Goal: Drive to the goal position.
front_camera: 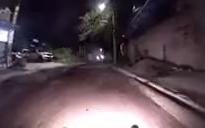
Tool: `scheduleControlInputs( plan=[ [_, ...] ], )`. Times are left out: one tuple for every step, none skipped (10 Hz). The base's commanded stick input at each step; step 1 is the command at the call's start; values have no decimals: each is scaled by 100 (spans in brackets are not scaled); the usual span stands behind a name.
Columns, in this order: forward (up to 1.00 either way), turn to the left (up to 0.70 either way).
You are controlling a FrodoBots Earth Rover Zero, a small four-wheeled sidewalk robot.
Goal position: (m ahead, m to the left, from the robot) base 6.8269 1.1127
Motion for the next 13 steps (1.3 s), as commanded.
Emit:
scheduleControlInputs(
  plan=[
    [70,-35],
    [70,-31],
    [70,-12],
    [70,0],
    [70,0],
    [70,0],
    [70,0],
    [70,0],
    [70,0],
    [70,0],
    [70,0],
    [70,0],
    [70,0]
  ],
)
